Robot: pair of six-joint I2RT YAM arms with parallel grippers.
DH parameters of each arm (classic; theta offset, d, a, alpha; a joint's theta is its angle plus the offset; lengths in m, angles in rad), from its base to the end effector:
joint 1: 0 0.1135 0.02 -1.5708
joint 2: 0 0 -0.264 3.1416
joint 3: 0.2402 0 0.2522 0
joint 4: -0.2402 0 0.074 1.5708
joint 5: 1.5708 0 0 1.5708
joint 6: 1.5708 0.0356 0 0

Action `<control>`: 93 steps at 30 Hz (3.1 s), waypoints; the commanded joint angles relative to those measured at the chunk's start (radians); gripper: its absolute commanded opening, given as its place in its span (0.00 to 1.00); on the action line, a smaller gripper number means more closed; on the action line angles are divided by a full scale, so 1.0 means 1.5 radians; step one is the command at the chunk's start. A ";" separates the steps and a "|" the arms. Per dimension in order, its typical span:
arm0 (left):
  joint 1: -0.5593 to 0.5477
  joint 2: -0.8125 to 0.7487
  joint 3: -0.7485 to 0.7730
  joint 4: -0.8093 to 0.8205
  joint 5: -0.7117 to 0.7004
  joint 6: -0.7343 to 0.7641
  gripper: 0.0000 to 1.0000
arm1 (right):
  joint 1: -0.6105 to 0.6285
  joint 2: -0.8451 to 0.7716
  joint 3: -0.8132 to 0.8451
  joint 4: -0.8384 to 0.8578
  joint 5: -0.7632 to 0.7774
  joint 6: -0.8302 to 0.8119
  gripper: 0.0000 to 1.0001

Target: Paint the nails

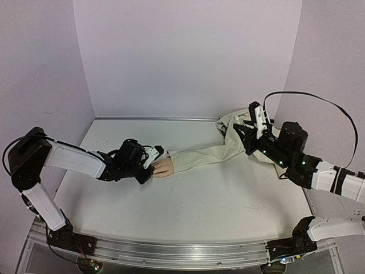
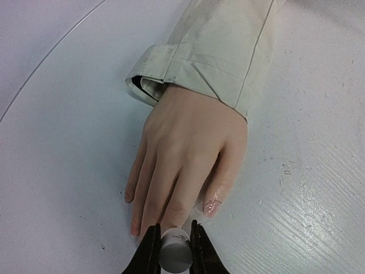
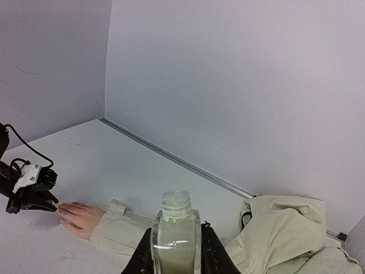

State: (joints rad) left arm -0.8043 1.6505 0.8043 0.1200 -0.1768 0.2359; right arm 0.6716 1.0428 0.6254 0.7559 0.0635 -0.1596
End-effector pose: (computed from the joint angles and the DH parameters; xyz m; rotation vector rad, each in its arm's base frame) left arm 0.2333 -0.2333 0.1606 1.0558 2.0264 -0.0934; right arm 0.1882 0.1467 0.3335 -0.4504 1.1586 0.4059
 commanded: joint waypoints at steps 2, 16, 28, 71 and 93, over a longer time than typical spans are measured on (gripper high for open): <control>-0.001 -0.025 0.009 0.037 0.052 -0.009 0.00 | -0.004 -0.002 0.007 0.059 -0.007 0.008 0.00; -0.001 0.018 0.045 0.037 0.099 -0.018 0.00 | -0.005 0.000 0.009 0.060 -0.008 0.007 0.00; -0.001 0.036 0.059 0.038 0.093 -0.015 0.00 | -0.005 -0.001 0.007 0.060 -0.008 0.008 0.00; -0.001 -0.035 -0.015 0.030 0.005 -0.006 0.00 | -0.007 -0.003 0.005 0.060 -0.013 0.011 0.00; -0.001 0.023 0.064 0.024 0.090 -0.024 0.00 | -0.006 -0.004 0.004 0.060 -0.009 0.010 0.00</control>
State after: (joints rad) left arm -0.8043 1.6642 0.8513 0.1318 -0.0704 0.2089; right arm 0.6678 1.0481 0.6250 0.7563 0.0494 -0.1562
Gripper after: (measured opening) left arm 0.146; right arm 0.219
